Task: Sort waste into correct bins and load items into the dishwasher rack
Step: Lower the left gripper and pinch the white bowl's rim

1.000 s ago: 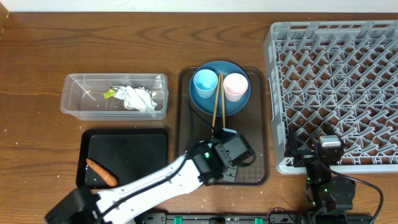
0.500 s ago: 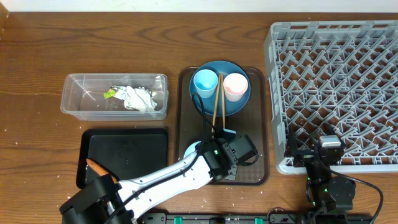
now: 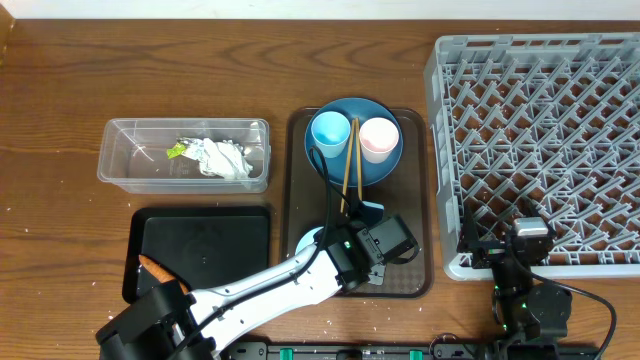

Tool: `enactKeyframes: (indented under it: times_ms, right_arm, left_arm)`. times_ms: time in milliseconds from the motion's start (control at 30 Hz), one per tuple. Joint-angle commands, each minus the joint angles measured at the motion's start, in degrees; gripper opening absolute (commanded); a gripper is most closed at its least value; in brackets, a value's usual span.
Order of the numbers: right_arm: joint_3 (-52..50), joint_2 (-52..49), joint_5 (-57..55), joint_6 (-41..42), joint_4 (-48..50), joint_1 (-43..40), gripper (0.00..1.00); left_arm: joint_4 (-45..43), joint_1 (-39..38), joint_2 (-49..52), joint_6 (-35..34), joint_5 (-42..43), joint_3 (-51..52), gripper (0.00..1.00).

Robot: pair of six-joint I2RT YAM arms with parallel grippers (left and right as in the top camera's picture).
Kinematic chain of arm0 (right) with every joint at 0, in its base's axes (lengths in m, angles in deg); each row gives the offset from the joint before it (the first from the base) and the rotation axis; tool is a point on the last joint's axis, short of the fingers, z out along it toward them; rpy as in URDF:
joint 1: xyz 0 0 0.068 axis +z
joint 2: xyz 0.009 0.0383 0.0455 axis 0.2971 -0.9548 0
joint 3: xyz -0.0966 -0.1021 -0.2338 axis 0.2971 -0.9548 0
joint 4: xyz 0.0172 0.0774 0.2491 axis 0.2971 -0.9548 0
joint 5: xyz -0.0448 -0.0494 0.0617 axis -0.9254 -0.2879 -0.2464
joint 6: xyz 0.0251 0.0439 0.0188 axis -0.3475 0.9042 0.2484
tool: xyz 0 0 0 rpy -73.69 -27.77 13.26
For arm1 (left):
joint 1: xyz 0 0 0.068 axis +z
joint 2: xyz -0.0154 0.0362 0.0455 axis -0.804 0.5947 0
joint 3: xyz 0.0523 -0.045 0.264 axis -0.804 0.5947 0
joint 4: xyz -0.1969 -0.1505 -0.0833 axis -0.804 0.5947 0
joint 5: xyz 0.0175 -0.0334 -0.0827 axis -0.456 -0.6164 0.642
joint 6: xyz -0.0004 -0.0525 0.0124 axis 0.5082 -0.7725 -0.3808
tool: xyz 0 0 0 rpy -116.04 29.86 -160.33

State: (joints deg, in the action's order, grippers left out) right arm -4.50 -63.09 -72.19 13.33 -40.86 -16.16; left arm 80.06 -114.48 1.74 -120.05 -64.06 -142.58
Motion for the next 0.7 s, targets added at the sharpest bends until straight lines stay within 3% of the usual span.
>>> enactKeyframes:
  times_ms: [0, 667]
  right_arm:
    - [-0.1, -0.1, 0.0, -0.2, -0.2, -0.2, 0.99]
    - [-0.1, -0.1, 0.0, -0.2, -0.2, -0.2, 0.99]
  left_arm:
    - [-0.1, -0.1, 0.3, -0.1, -1.4, 0.8, 0.31]
    - [-0.5, -0.1, 4.7, -0.1, -1.6, 1.7, 0.31]
